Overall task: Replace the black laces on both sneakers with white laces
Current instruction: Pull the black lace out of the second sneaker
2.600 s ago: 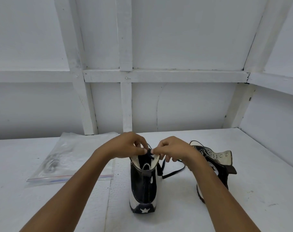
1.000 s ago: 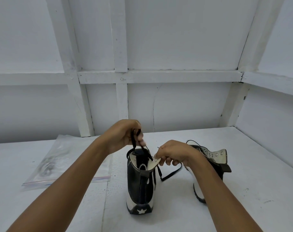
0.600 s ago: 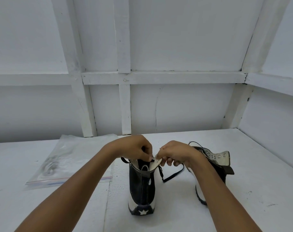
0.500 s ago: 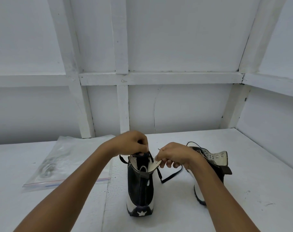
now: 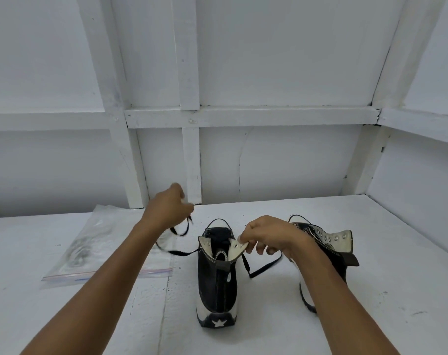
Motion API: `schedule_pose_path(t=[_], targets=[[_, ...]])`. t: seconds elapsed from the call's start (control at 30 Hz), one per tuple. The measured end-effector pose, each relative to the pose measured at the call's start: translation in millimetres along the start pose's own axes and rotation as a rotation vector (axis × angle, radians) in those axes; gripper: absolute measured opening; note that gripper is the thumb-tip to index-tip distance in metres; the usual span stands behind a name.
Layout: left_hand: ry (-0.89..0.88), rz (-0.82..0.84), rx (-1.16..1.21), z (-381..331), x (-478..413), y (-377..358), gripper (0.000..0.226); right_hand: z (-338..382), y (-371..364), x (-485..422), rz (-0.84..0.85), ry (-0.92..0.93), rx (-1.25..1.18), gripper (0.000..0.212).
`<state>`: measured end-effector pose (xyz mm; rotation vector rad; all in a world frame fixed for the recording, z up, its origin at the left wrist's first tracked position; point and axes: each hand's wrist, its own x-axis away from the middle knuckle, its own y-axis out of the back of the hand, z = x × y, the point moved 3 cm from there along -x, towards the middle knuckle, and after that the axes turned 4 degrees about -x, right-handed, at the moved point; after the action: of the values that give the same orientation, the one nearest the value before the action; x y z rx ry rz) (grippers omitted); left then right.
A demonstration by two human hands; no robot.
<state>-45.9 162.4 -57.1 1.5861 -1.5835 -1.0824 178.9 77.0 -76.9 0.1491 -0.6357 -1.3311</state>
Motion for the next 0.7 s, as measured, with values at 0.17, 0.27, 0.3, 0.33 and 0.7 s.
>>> schedule_pose_path(t=[0.17,0.27,0.3,0.33,0.7], targets=[[-0.059,0.221,-0.111,0.3,8.3,-10.5,0.018,3.6,2.6,0.0,-0.055,0.058,0.014,0.008],[-0.087,0.379,0.124,-13.4,20.6,-7.9,0.029,8.9,1.8,-2.4,-0.084,0.125,0.030,0.010],[-0.116,0.425,0.106,-18.1,24.6,-6.8,0.032,11.9,0.7,-3.2,-0.088,0.149,0.042,0.012],[-0.145,0.464,0.062,-21.6,28.1,-6.8,0.034,15.7,-1.2,-4.3,-0.086,0.172,0.054,0.014],[-0.098,0.617,0.103,-15.1,38.2,-16.5,0.017,39.9,-25.5,-23.9,0.014,0.223,0.333,0.016]])
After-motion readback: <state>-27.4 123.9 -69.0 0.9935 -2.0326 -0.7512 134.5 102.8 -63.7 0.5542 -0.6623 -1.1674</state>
